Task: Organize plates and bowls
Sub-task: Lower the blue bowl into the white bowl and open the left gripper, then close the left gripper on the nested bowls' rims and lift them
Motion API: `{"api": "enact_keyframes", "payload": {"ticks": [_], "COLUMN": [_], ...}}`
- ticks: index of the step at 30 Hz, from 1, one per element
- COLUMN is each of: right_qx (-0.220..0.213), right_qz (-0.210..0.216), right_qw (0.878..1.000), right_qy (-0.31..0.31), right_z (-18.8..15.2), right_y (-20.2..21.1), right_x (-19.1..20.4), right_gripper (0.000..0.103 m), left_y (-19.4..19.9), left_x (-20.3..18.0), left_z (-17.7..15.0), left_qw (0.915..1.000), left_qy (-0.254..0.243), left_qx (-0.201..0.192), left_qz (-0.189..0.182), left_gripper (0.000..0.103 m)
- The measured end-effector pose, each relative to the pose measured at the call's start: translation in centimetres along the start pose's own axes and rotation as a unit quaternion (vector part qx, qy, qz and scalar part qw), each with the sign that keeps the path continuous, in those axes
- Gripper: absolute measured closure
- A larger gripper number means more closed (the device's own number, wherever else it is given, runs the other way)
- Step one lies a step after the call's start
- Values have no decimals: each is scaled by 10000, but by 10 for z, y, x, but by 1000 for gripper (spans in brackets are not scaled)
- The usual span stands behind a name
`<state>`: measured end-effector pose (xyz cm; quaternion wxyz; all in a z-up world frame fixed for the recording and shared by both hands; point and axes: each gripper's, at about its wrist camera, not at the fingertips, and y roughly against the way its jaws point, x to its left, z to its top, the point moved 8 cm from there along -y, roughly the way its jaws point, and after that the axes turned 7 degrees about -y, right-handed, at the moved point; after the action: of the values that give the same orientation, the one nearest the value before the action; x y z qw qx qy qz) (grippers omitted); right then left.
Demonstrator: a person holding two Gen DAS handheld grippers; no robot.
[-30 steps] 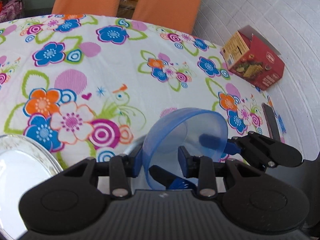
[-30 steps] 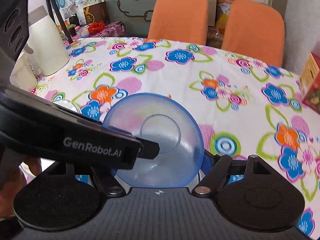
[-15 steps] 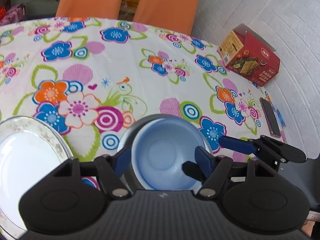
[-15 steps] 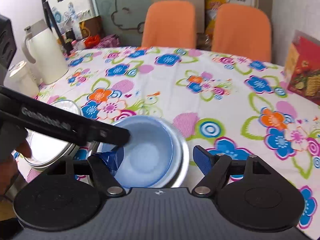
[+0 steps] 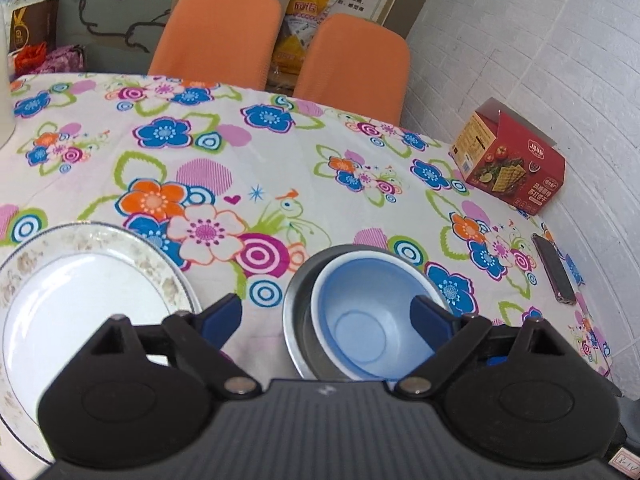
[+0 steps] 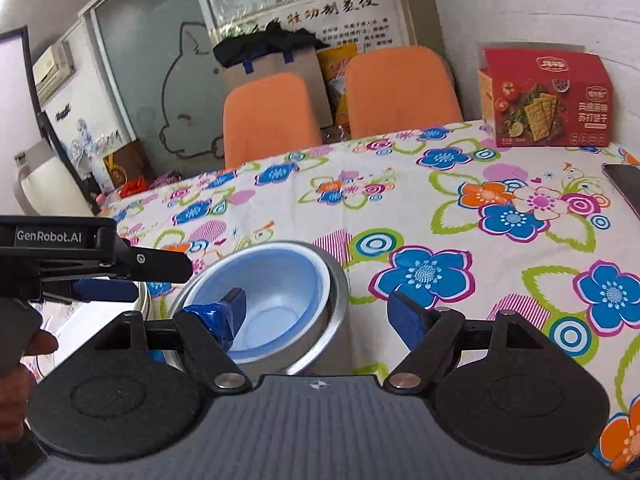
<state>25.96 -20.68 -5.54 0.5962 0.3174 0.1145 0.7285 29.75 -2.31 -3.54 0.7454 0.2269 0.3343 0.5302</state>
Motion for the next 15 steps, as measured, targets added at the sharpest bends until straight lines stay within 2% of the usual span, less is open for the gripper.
{"api": "enact_keyframes", "payload": {"ticks": [4, 10, 15], "right_qx": [-67, 272, 581], "right_qz": [-340, -249, -355], "right_qw": [9993, 9992, 9971], "right_qy": [128, 132, 334], "right_z": [6, 3, -3], "right_y": [-7, -25, -43], "right_x": [-5, -5, -1], "right_gripper": [39, 38, 38], "left_y": [-13, -30, -41], "left_x": [10, 18, 14], "left_z": [-1, 1, 5], "left_qw": [9998, 9991, 9983], "left_qy": [107, 115, -185], "left_qx": [109, 317, 374], "left_qz": [131, 255, 408], "left_gripper": [11, 11, 11]}}
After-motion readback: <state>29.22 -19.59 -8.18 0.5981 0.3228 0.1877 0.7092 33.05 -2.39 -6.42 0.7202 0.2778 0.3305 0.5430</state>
